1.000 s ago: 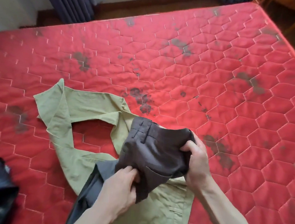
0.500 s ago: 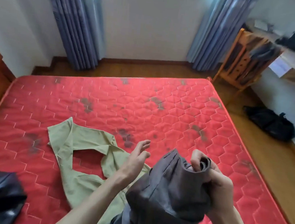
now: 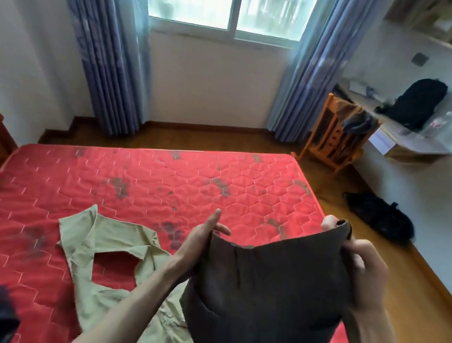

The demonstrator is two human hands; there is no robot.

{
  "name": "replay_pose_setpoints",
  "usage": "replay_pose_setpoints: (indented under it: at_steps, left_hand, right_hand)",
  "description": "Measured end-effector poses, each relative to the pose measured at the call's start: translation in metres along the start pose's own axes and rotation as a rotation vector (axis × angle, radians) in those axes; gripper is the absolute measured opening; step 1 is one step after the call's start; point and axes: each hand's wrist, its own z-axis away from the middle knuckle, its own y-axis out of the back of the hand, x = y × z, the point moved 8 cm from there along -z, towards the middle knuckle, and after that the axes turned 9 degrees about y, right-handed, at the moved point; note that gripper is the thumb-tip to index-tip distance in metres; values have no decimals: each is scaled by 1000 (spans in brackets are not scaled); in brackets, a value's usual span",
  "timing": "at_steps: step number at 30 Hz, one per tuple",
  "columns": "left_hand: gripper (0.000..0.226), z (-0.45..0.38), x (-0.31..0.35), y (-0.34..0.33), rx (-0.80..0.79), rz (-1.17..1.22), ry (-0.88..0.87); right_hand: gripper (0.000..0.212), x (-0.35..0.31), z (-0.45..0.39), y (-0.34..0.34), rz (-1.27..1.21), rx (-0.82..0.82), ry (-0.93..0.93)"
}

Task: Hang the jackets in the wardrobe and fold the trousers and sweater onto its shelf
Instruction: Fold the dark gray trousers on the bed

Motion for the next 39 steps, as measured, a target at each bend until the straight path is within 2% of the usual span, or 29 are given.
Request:
replay_pose_setpoints:
  at_steps: [2,6,9,11,14,17,21,25,30,35,39]
  left_hand:
    - [72,12,15,35,82,-56,-75]
    - [61,46,44,75,85,-67,-164]
    - [42,73,58,84,43,-99,-171]
    - [33,90,65,82,-47,-66,-156]
    - [43,113,79,76,-145,-105,-124]
    - [48,128,98,78,-56,-377,-137]
    - [34,144,131,83,112,-534,-240]
    - [28,163,161,92,238,-448,-365]
    - [20,192,194,97,295,-373,-466]
    - [23,221,228,87,248,-359,-575]
    - [10,240,256,68,115,-231,-607]
  right_hand:
    - [40,-4,0,13,84,-35,14]
    - [39,-11,-6,29,472,-60,162]
    - [38,-20,-4,36,530,-48,241]
    - [38,-32,-4,36,566,-73,275]
    - [34,-60,-9,30,697,-100,385]
    - [27,-86,-17,25,817,-107,509]
    - [25,-102,-29,20,815,-145,559]
    - [25,-115,-36,13,855,-209,590]
    - [18,-135,-35,-7,860,-295,563]
    - [18,-175,-22,-42,849,-338,693]
    - [22,-209,-16,-68,709,-348,801]
